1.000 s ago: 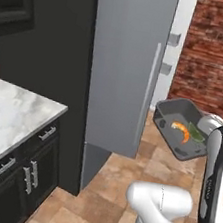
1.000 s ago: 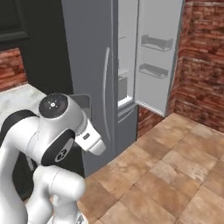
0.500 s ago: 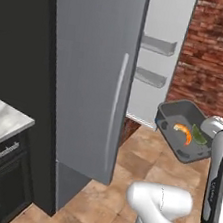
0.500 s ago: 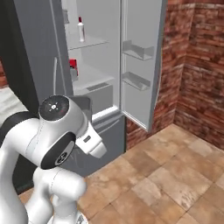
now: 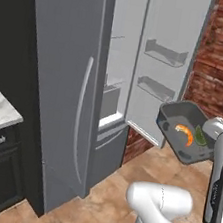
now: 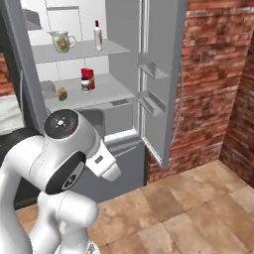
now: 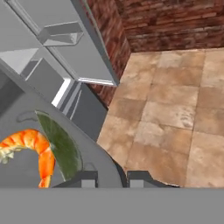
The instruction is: Place the tupperware on the second highest shelf of the fridge. Make space for the tupperware among the existing items by rearranging them on the shelves if needed. Close the fridge door when finished.
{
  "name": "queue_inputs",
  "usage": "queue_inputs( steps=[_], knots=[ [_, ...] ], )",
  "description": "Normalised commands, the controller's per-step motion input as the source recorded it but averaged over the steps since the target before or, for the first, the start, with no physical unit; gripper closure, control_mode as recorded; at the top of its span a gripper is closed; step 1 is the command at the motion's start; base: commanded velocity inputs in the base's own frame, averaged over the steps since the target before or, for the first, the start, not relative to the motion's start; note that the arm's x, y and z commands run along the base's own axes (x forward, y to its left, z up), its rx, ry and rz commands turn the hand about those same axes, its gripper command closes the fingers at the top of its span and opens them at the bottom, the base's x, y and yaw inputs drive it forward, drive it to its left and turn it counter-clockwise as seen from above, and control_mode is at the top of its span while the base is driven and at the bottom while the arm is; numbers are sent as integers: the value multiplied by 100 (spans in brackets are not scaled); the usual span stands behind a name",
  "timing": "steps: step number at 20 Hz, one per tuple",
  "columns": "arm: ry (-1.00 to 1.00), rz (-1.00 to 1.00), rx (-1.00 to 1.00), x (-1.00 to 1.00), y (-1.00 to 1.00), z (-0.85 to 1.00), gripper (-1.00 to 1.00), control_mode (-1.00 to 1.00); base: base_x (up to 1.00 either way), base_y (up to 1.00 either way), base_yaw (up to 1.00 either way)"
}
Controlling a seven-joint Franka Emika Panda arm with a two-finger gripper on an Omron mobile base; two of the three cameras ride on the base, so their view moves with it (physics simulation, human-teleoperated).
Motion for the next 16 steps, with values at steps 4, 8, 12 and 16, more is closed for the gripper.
queue_inputs(
  steps=[4, 8, 12, 16],
  knots=[
    [0, 0, 0, 0, 0, 0, 100, 100, 34, -58, 62],
    [0, 0, 0, 0, 0, 0, 100, 100, 48, -63, 62],
    [0, 0, 0, 0, 0, 0, 100, 100, 44, -72, 58],
    [0, 0, 0, 0, 0, 0, 100, 100, 55, -48, 47]
  ],
)
